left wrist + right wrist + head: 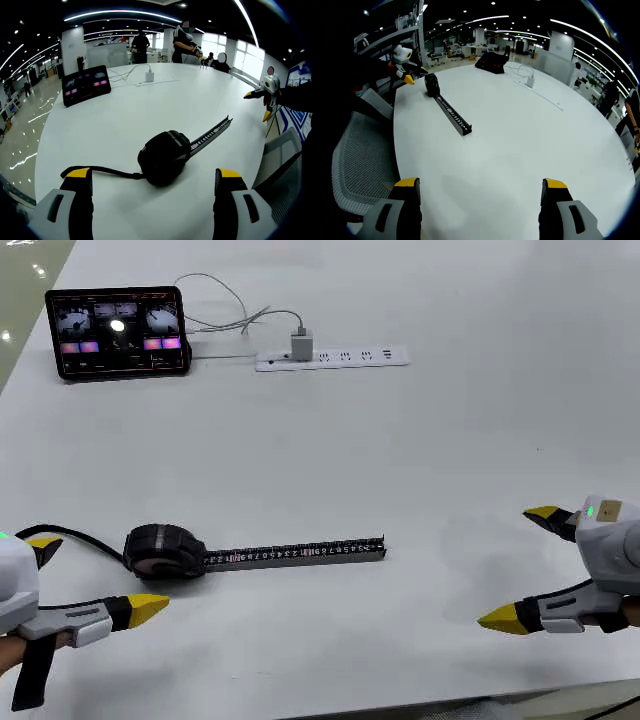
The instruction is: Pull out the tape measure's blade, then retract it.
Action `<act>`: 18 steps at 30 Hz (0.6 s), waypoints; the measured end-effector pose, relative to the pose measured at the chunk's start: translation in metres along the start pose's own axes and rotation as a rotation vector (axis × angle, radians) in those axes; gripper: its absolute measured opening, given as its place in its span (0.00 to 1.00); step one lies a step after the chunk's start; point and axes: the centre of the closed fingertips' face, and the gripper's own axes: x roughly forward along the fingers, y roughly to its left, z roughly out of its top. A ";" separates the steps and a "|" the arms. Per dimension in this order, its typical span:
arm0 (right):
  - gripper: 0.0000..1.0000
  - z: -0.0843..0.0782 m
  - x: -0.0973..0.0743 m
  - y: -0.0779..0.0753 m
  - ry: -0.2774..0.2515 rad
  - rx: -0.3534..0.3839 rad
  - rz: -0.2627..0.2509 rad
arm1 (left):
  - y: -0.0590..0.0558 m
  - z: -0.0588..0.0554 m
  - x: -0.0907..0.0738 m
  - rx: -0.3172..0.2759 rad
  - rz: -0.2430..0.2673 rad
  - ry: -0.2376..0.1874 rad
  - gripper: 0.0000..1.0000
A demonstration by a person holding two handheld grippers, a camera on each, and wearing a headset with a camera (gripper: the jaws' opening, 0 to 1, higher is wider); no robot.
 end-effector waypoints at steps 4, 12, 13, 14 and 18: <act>0.99 0.005 0.001 -0.002 0.015 -0.030 0.016 | -0.001 0.004 0.002 -0.028 0.001 -0.010 0.99; 0.99 0.012 0.006 -0.009 0.046 -0.071 0.043 | -0.005 0.009 0.009 -0.037 0.012 -0.007 0.99; 0.99 0.014 0.007 -0.009 0.053 -0.074 0.050 | -0.004 0.010 0.011 -0.031 0.025 -0.010 0.99; 0.99 0.015 0.008 -0.009 0.058 -0.071 0.054 | -0.003 0.011 0.011 -0.029 0.031 -0.008 0.99; 0.99 0.021 0.012 -0.011 0.074 -0.084 0.071 | -0.003 0.013 0.015 -0.035 0.054 -0.006 0.99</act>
